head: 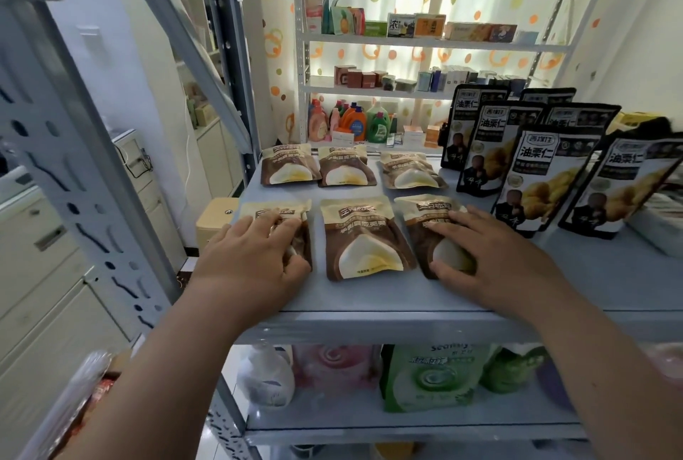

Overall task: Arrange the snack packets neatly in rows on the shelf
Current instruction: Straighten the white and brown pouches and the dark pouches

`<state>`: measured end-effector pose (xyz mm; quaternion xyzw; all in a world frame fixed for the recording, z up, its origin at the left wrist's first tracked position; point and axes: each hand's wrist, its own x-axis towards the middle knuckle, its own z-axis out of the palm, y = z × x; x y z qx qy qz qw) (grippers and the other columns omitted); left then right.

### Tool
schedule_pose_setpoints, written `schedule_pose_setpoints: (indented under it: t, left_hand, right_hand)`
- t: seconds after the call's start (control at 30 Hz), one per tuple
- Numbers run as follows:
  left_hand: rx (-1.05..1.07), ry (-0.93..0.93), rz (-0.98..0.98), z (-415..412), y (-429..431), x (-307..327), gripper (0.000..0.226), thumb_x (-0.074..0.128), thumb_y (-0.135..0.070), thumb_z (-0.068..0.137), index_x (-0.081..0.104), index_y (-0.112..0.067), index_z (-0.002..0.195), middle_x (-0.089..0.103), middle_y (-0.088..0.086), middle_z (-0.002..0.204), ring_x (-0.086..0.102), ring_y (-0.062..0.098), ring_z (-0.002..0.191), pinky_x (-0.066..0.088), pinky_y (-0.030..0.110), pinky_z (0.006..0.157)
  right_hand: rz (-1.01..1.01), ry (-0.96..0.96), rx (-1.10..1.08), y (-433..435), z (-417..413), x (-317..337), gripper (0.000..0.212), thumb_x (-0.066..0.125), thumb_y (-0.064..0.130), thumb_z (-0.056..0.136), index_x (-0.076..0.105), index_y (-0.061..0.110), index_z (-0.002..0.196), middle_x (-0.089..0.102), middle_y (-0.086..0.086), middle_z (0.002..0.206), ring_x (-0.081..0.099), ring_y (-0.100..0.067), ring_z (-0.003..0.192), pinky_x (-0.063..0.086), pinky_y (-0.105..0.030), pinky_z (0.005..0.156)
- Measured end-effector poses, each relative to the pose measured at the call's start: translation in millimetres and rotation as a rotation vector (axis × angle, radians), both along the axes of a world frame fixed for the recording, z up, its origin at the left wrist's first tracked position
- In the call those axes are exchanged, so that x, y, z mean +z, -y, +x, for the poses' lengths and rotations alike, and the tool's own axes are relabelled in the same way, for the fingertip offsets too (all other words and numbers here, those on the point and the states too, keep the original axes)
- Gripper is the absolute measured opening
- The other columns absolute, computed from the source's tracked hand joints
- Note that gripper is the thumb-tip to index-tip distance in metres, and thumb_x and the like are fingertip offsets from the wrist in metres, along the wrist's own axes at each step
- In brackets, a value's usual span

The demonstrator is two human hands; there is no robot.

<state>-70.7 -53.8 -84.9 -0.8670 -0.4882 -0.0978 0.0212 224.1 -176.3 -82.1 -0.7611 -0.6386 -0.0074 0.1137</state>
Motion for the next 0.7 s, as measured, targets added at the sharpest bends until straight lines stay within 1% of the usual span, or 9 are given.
schedule_pose_setpoints:
  t: [0.1, 0.17, 0.23, 0.3, 0.4, 0.5, 0.57, 0.63, 0.7]
  left_hand:
    - [-0.01, -0.007, -0.037, 0, -6, 22, 0.064, 0.028, -0.06, 0.088, 0.024, -0.039, 0.148, 0.03, -0.004, 0.155, 0.03, 0.022, 0.139, 0.031, 0.042, 0.108]
    - [-0.028, -0.006, 0.001, 6, -17, 40, 0.063, 0.034, -0.058, 0.089, 0.025, -0.037, 0.148, 0.035, -0.002, 0.152, 0.036, 0.023, 0.136, 0.037, 0.041, 0.102]
    - [-0.036, 0.025, 0.017, 20, -40, 57, 0.062, 0.043, -0.05, 0.089, 0.027, -0.036, 0.147, 0.039, 0.0, 0.15, 0.041, 0.025, 0.132, 0.041, 0.042, 0.099]
    - [-0.021, 0.069, -0.022, 38, -69, 71, 0.061, 0.047, -0.042, 0.09, 0.03, -0.034, 0.148, 0.04, 0.003, 0.15, 0.044, 0.027, 0.131, 0.042, 0.045, 0.1]
    - [0.005, 0.063, -0.102, 67, -118, 76, 0.061, 0.051, -0.034, 0.092, 0.032, -0.026, 0.149, 0.038, 0.008, 0.152, 0.041, 0.031, 0.134, 0.038, 0.045, 0.106]
    - [0.05, 0.035, -0.168, 88, -155, 70, 0.06, 0.054, -0.025, 0.092, 0.034, -0.026, 0.149, 0.04, 0.009, 0.151, 0.042, 0.032, 0.133, 0.038, 0.045, 0.107]
    - [0.062, 0.014, -0.222, 95, -169, 66, 0.061, 0.053, -0.022, 0.092, 0.032, -0.031, 0.149, 0.038, 0.008, 0.151, 0.042, 0.032, 0.132, 0.04, 0.046, 0.104]
    - [0.064, -0.014, -0.262, 98, -178, 63, 0.061, 0.052, -0.022, 0.094, 0.03, -0.033, 0.15, 0.037, 0.007, 0.152, 0.043, 0.032, 0.131, 0.044, 0.045, 0.097]
    - [0.076, -0.038, -0.285, 100, -185, 61, 0.06, 0.051, -0.022, 0.096, 0.029, -0.033, 0.15, 0.037, 0.007, 0.153, 0.044, 0.032, 0.13, 0.045, 0.043, 0.095]
  right_hand:
    - [0.023, 0.08, 0.073, 2, -5, 16, 0.08, 0.024, 0.084, 0.075, 0.028, 0.049, 0.147, 0.024, 0.018, 0.158, 0.007, -0.006, 0.148, 0.024, -0.038, 0.116]
    - [0.104, 0.09, 0.144, -5, -11, 36, 0.071, 0.026, 0.079, 0.082, 0.029, 0.05, 0.146, 0.029, 0.021, 0.155, 0.013, -0.004, 0.146, 0.024, -0.034, 0.11]
    - [0.206, 0.109, 0.237, -28, -18, 59, 0.057, 0.035, 0.064, 0.09, 0.036, 0.045, 0.144, 0.04, 0.016, 0.151, 0.025, -0.007, 0.142, 0.027, -0.031, 0.105]
    - [0.266, 0.111, 0.313, -65, -23, 78, 0.049, 0.043, 0.045, 0.096, 0.044, 0.036, 0.144, 0.049, 0.007, 0.146, 0.037, -0.012, 0.135, 0.031, -0.029, 0.102]
    - [0.073, 0.095, 0.291, -132, -25, 93, 0.051, 0.049, 0.033, 0.098, 0.039, 0.035, 0.148, 0.04, 0.002, 0.153, 0.038, -0.02, 0.139, 0.032, -0.035, 0.109]
    - [-0.115, 0.133, 0.267, -186, -26, 91, 0.054, 0.05, 0.035, 0.099, 0.035, 0.037, 0.15, 0.039, -0.001, 0.155, 0.04, -0.024, 0.137, 0.035, -0.036, 0.107]
    - [-0.168, 0.184, 0.302, -212, -26, 87, 0.052, 0.049, 0.038, 0.1, 0.034, 0.037, 0.15, 0.044, 0.0, 0.152, 0.043, -0.023, 0.135, 0.037, -0.036, 0.106]
    - [-0.217, 0.2, 0.305, -231, -25, 81, 0.054, 0.049, 0.031, 0.1, 0.033, 0.038, 0.151, 0.046, 0.001, 0.15, 0.044, -0.023, 0.133, 0.038, -0.036, 0.104]
    - [-0.264, 0.209, 0.291, -244, -23, 73, 0.059, 0.049, 0.022, 0.098, 0.03, 0.039, 0.152, 0.043, 0.001, 0.152, 0.044, -0.024, 0.134, 0.041, -0.038, 0.103]
